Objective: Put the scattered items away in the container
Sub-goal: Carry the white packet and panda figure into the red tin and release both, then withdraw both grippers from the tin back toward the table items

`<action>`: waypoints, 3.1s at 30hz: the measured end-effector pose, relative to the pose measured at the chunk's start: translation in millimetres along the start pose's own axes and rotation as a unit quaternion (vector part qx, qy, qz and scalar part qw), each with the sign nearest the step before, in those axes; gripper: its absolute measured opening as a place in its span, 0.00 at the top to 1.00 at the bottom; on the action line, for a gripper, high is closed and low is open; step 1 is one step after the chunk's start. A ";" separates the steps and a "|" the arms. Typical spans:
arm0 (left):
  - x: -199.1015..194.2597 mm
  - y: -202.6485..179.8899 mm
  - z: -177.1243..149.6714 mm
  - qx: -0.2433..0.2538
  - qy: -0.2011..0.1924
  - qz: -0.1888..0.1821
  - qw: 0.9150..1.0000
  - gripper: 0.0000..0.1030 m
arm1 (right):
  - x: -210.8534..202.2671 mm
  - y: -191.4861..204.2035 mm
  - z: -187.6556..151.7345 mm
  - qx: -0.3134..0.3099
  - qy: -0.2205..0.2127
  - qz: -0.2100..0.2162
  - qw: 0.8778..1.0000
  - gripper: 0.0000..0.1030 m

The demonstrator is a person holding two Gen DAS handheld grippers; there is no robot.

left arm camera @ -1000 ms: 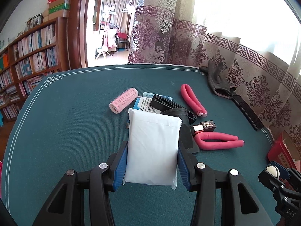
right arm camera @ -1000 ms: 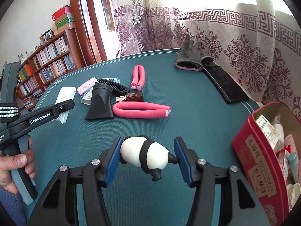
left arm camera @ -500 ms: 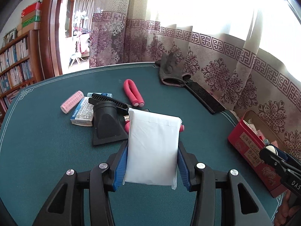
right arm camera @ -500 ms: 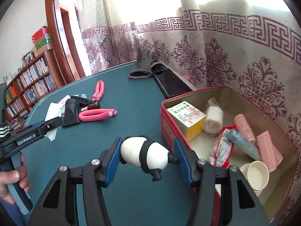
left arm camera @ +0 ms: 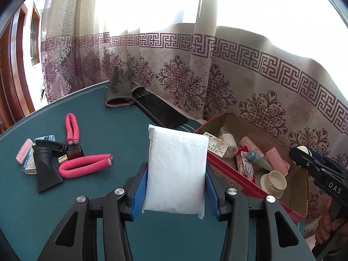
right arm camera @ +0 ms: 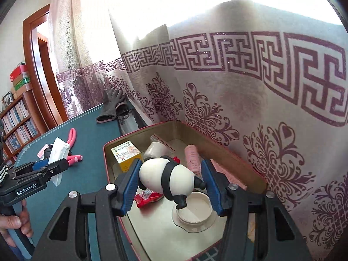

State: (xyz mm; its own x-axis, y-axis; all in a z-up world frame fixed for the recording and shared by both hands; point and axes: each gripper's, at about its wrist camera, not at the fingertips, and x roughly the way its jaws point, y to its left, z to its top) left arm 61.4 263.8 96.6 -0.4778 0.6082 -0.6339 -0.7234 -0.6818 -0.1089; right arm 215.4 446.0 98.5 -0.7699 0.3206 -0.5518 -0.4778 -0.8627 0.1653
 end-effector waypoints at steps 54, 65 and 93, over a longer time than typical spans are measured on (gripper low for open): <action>2.9 28.6 -22.0 -0.051 0.034 0.000 0.998 0.20 | 61.1 24.8 -5.7 -0.044 0.131 0.021 0.990 0.22; -1.1 55.7 -27.6 -0.077 0.033 0.022 0.996 0.20 | 28.1 55.9 8.0 -0.058 0.043 0.062 0.995 0.21; -34.2 233.3 -84.9 -0.231 0.016 0.158 0.960 0.20 | 131.2 266.4 -23.1 -0.239 0.086 0.223 0.941 0.21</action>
State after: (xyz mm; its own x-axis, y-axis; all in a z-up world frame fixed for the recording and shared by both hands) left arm -48.7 49.4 27.9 -0.6162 0.3343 -0.7131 -0.2430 -0.9420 -0.2317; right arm -3.1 249.2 51.2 -0.7498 -0.1477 -0.6450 0.1527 -0.9871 0.0486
